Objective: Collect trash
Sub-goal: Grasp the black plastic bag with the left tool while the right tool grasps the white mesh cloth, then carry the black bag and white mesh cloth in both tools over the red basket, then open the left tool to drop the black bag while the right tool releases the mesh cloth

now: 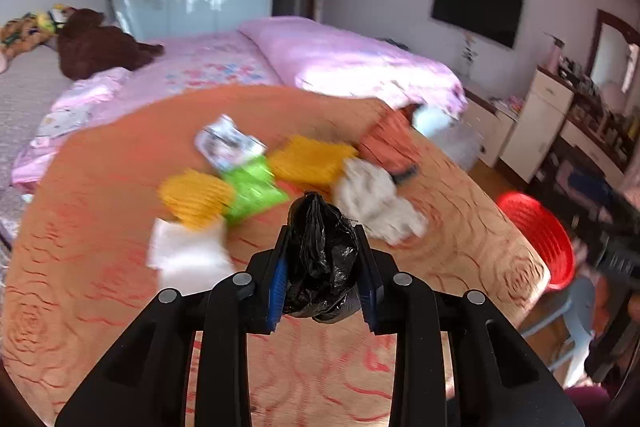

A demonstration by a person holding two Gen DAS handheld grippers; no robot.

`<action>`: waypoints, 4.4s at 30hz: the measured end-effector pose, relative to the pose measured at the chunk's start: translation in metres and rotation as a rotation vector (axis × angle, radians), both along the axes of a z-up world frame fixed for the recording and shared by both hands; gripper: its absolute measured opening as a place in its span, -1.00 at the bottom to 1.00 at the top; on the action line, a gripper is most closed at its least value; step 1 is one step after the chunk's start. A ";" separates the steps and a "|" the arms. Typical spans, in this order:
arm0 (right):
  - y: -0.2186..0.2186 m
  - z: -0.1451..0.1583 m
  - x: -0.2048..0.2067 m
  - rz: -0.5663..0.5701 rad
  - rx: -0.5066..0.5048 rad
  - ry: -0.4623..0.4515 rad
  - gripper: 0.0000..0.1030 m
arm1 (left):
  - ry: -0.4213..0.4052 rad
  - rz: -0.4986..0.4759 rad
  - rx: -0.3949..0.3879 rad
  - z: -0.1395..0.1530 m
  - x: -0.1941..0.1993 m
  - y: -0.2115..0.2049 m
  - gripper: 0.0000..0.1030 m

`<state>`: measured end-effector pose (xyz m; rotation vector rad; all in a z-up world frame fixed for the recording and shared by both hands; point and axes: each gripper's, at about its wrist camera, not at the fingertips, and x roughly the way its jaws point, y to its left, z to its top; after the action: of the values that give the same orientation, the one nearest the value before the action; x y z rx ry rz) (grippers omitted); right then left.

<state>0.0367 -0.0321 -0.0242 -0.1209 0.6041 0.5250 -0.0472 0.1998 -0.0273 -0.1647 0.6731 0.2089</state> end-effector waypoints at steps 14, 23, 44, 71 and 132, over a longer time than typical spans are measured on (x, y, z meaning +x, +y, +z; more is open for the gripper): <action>0.098 -0.028 0.010 0.194 -0.071 0.080 0.87 | -0.081 0.113 0.026 0.030 -0.021 0.037 -0.44; 0.144 -0.043 0.020 0.241 -0.117 0.148 0.59 | -0.085 0.133 0.041 0.031 -0.023 0.039 -0.44; 0.148 -0.047 0.027 0.210 -0.100 0.190 -0.20 | -0.084 0.144 0.035 0.029 -0.023 0.042 -0.44; 0.051 0.033 0.021 0.030 0.044 -0.006 -0.20 | -0.105 0.089 0.072 0.042 0.002 0.015 -0.44; -0.148 0.018 0.056 -0.424 0.055 0.007 -0.20 | -0.035 -0.409 0.073 0.039 0.129 -0.184 -0.44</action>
<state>0.0923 -0.1798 -0.0059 0.0618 0.6012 0.1314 0.0821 0.0160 0.0115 0.0410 0.6493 -0.1620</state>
